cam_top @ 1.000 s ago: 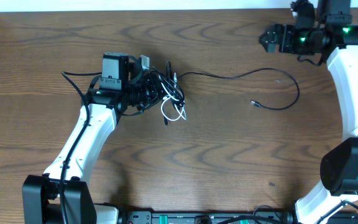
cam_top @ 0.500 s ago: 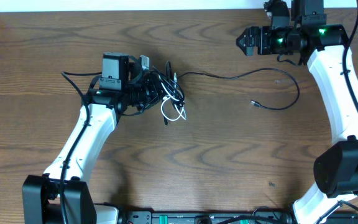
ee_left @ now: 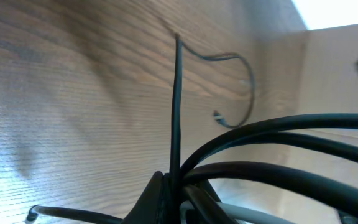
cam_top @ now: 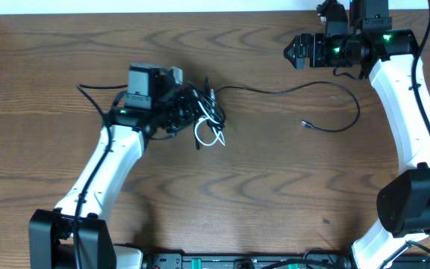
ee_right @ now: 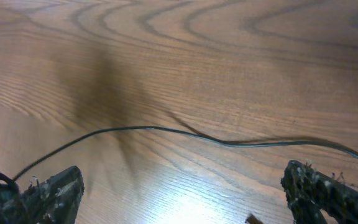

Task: Untangle cables
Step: 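Move the right gripper back to the bundle held by the left gripper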

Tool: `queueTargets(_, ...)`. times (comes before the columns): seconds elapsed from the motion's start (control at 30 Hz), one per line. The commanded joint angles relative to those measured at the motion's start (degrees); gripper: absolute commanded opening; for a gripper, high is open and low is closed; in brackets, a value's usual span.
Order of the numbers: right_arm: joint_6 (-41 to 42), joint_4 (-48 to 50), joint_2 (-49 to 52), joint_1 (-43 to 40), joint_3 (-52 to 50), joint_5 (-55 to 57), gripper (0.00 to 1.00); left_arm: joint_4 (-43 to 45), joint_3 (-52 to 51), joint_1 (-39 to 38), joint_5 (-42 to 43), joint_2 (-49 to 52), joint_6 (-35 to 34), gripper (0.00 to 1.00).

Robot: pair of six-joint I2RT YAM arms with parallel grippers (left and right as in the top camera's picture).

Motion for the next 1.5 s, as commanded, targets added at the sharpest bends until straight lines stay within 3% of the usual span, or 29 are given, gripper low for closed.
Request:
queueTargets(0.0,-1.27,-0.17,0.07,-0.07,0.83,-0.28,0.99,-1.42,0.39,-2.69,-7.23,-0.37,2.21,0.07)
queueTargets(0.1,-1.46,-1.92,0.07,-0.07,0.83,-0.31,0.99,-4.94,0.39,-2.86,-12.02,-0.37,3.54,0.08)
queueTargets(0.4,-5.51,-7.58,0.07,0.0,0.81,-3.37,0.99,-5.27,0.39,-2.86,-12.83,-0.37,5.51,0.07)
queueTargets(0.6,-6.38,-6.93,0.07,0.0,0.81,-11.26,0.99,-4.83,0.39,-1.66,-0.17,-0.37,7.63,0.08)
queueTargets(0.83,-6.4,-6.32,0.07,1.77,0.81,-12.48,0.98,-2.1,0.39,2.47,15.23,-0.37,7.04,0.07)
queueTargets(1.13,-8.35,-3.43,0.07,7.23,0.81,-20.65,0.98,-0.39,0.39,2.34,15.82,-0.37,3.52,0.07)
queueTargets(1.3,-10.03,-2.69,0.09,11.58,0.81,-21.09,0.96,9.01,0.39,2.34,21.31,-0.37,-3.56,0.08)
queueTargets(1.47,-10.62,-0.92,0.13,14.27,0.79,-19.61,0.93,11.1,0.39,2.34,21.88,-0.37,-7.32,0.07)
